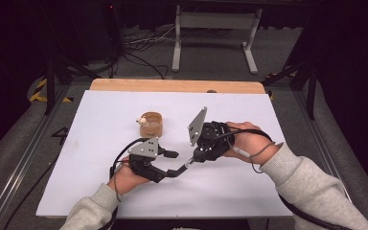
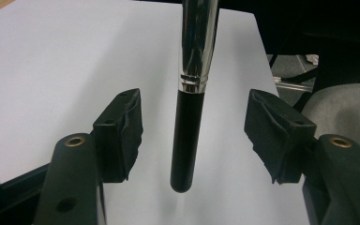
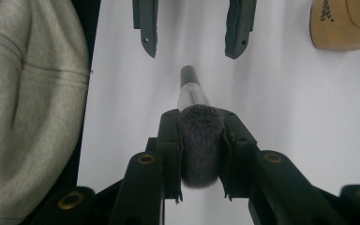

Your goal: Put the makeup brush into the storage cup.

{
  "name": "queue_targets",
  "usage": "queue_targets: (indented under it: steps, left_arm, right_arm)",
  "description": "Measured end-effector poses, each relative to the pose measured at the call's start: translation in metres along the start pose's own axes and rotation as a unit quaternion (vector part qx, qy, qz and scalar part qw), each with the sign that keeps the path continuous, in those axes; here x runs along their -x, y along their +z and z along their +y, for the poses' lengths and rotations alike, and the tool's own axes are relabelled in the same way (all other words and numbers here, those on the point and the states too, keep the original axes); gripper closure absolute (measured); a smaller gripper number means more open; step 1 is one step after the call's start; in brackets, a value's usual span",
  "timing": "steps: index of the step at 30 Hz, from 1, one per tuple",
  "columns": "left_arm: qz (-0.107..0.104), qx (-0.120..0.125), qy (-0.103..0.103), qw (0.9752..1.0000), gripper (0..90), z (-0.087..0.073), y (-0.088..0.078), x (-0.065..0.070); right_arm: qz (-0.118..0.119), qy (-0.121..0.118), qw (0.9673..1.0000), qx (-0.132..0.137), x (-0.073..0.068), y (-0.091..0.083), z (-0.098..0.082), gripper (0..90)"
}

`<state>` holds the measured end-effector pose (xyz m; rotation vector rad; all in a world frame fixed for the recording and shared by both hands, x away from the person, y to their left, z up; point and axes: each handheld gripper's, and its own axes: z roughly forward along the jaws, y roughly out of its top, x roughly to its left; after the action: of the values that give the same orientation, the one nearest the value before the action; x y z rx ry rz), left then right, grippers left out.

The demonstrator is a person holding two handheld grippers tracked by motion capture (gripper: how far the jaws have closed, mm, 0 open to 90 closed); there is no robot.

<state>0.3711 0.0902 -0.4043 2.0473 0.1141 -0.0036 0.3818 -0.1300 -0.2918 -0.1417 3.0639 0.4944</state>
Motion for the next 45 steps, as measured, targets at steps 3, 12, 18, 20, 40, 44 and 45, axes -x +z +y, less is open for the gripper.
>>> queue_targets:
  steps: [3,12,18,20,40,44,45]
  left_arm:
    - [-0.001,0.0,-0.002,1.0,36.2,0.002,0.001,0.0]
    - [-0.009,-0.002,0.002,1.0,36.1,0.015,0.006,0.0]
    - [-0.017,-0.009,0.003,0.9998,36.6,0.02,0.014,0.001]
    - [-0.019,-0.013,0.005,0.9997,37.7,0.023,0.018,0.001]
    - [-0.016,-0.044,-0.008,0.9989,63.0,0.023,0.027,-0.002]
    - [-0.01,-0.051,-0.007,0.9986,68.8,0.022,0.028,-0.002]
    - [-0.01,-0.051,-0.007,0.9986,69.4,0.022,0.028,-0.002]
  right_arm:
    - [0.001,0.0,1.0,-0.003,0.001,0.0,0.002,73.0]
    - [0.003,0.0,0.9999,-0.01,0.003,0.001,0.007,72.9]
    - [0.003,-0.003,1.0,-0.007,0.004,0.003,0.008,73.0]
    - [0.003,-0.004,1.0,-0.007,0.004,0.003,0.008,72.9]
    - [0.005,-0.01,0.9999,-0.001,0.002,0.005,0.01,72.9]
    - [0.005,-0.01,0.9999,0.0,0.002,0.005,0.011,72.9]
    - [0.006,-0.01,0.9999,-0.001,0.002,0.005,0.011,72.9]
